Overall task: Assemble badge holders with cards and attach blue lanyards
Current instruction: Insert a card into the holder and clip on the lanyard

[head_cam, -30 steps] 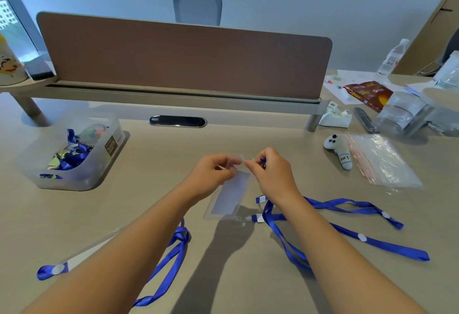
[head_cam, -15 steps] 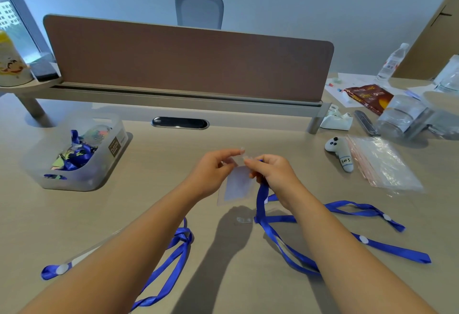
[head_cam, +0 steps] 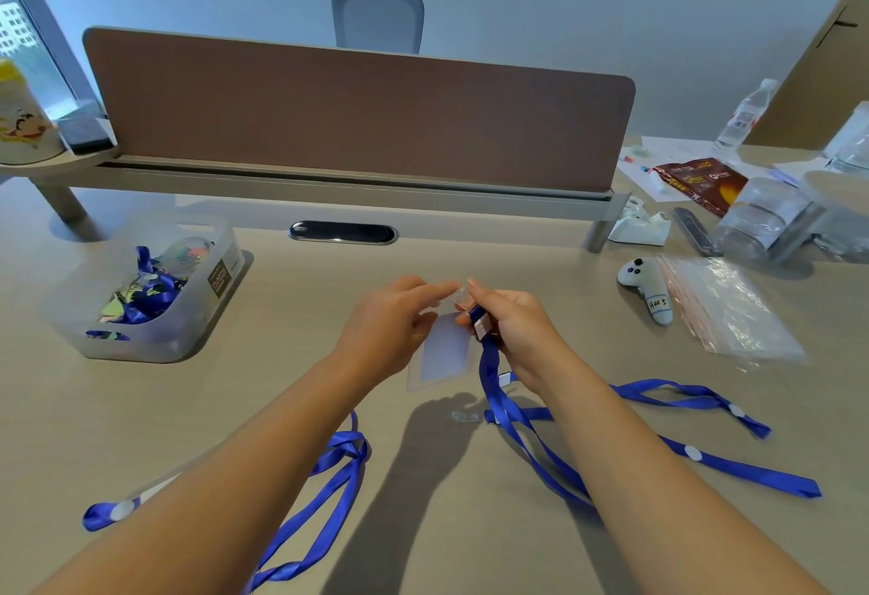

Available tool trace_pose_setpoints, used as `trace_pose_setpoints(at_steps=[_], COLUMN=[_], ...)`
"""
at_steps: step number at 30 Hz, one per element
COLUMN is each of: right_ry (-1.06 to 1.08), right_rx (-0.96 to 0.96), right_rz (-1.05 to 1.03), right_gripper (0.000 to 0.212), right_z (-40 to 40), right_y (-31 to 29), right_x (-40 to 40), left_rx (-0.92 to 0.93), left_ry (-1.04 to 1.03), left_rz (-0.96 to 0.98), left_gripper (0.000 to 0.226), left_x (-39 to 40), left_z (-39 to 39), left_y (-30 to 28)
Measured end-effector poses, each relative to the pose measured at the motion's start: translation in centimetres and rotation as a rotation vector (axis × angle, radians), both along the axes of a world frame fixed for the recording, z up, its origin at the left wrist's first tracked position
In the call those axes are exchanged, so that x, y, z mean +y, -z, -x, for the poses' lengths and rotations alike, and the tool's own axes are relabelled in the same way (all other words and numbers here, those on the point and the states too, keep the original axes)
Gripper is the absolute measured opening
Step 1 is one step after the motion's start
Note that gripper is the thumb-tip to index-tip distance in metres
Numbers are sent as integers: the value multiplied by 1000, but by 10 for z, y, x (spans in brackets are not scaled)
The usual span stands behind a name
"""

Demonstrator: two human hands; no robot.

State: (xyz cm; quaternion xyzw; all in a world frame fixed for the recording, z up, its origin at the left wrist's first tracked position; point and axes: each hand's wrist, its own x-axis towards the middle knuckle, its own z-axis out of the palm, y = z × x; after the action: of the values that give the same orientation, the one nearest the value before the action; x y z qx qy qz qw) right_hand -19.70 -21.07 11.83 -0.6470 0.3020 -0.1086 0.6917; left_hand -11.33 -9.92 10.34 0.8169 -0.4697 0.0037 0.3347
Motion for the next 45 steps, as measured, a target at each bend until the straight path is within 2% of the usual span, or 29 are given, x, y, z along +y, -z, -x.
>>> trace_pose_setpoints(at_steps=[5,11,14,20,25,32,35,42,45], right_ry=[21,-54,-81,-125,-122,-117,-110,-104,-120], right_rx=[31,41,27,4,-5,-25,-22,-9,4], right_rz=[41,185,253,326,367,416,433,465,468], right_gripper=[24,28,28,14,26,21,25,21,23], right_z=[-3,-3,-4,-4,-5,-7,-9,-11,-11], right_y=[4,5,5,5,4,2,1,2,4], right_x=[0,0,1,-1,-1,-1,-2,-6,-10], left_rx=[81,534,627,618,577,456,436,424,513], left_ry=[32,26,-15,-49,-51,-72,-80,-80,-51], left_rz=[-55,86,128,21,-63,-70,-65,-37,-44], left_gripper=[41,26,18,19,18,16,15,9,11], left_x=[0,-2,-7,-16,-20,-23,-24,-30,-32], left_z=[-2,-4,-7,-12,-15,-15,-14,-16,-16], left_y=[0,-5,-10,-19,-22,-26,-27,-20,-20])
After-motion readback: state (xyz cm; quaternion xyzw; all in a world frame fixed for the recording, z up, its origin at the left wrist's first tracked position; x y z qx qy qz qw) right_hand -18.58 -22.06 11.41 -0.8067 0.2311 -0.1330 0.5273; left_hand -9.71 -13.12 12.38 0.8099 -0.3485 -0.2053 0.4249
